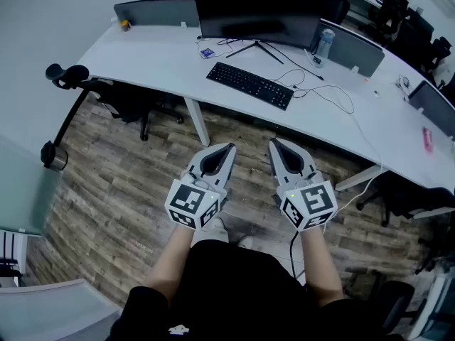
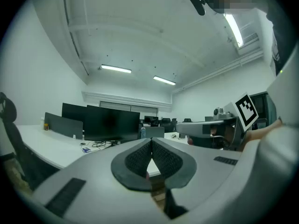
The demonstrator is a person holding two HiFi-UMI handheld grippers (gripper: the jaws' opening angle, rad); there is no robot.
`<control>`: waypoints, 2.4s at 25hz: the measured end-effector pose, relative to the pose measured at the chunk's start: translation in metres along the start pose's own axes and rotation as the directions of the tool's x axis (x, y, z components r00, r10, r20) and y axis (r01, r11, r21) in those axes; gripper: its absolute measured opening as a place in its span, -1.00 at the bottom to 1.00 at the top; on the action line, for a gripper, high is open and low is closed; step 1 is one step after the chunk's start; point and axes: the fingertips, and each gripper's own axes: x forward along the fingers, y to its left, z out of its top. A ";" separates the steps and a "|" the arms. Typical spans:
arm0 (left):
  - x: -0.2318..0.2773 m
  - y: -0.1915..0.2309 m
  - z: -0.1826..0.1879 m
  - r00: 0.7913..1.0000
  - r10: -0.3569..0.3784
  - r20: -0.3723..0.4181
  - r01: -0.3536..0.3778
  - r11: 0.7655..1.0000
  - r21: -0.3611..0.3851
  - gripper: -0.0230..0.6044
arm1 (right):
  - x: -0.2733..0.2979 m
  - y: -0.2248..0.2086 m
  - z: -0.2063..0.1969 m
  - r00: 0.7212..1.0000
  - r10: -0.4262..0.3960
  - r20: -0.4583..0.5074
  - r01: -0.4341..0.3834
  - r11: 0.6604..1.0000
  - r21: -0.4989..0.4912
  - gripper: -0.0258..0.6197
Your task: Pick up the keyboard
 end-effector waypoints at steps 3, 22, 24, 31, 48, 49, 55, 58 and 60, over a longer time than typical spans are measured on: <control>-0.005 -0.005 0.002 1.000 0.004 0.006 -0.004 1.000 -0.005 -0.90 | -0.008 0.001 0.000 1.000 -0.008 0.001 0.008 1.000 0.014 -0.92; 0.007 0.005 -0.003 1.000 0.012 0.006 -0.012 1.000 -0.007 -0.90 | 0.006 -0.009 -0.008 1.000 0.017 0.004 -0.018 0.998 0.057 -0.92; 0.013 0.012 -0.002 1.000 0.011 0.005 -0.011 1.000 -0.008 -0.90 | 0.015 -0.013 -0.007 1.000 0.015 0.001 -0.015 0.998 0.054 -0.92; 0.039 0.042 0.004 1.000 -0.006 0.014 0.006 1.000 -0.016 -0.90 | 0.050 -0.031 -0.008 1.000 0.008 -0.015 -0.008 0.999 0.046 -0.91; 0.094 0.118 0.010 0.998 -0.064 0.015 0.065 0.997 -0.051 -0.90 | 0.136 -0.065 -0.009 0.998 -0.045 -0.046 0.047 0.998 0.043 -0.91; 0.097 0.122 0.011 0.997 -0.069 0.017 0.070 0.996 -0.052 -0.90 | 0.140 -0.067 -0.008 0.998 -0.049 -0.047 0.051 0.998 0.044 -0.91; 0.107 0.146 0.007 0.996 -0.083 0.011 0.083 0.995 -0.046 -0.90 | 0.166 -0.071 -0.013 0.996 -0.066 -0.062 0.068 0.997 0.040 -0.91; 0.110 0.158 0.004 0.996 -0.093 0.005 0.093 0.995 -0.043 -0.90 | 0.178 -0.072 -0.014 0.995 -0.072 -0.063 0.075 0.997 0.033 -0.91; 0.112 0.166 0.001 0.995 -0.096 0.003 0.096 0.994 -0.046 -0.90 | 0.186 -0.072 -0.015 0.995 -0.074 -0.066 0.076 0.997 0.030 -0.91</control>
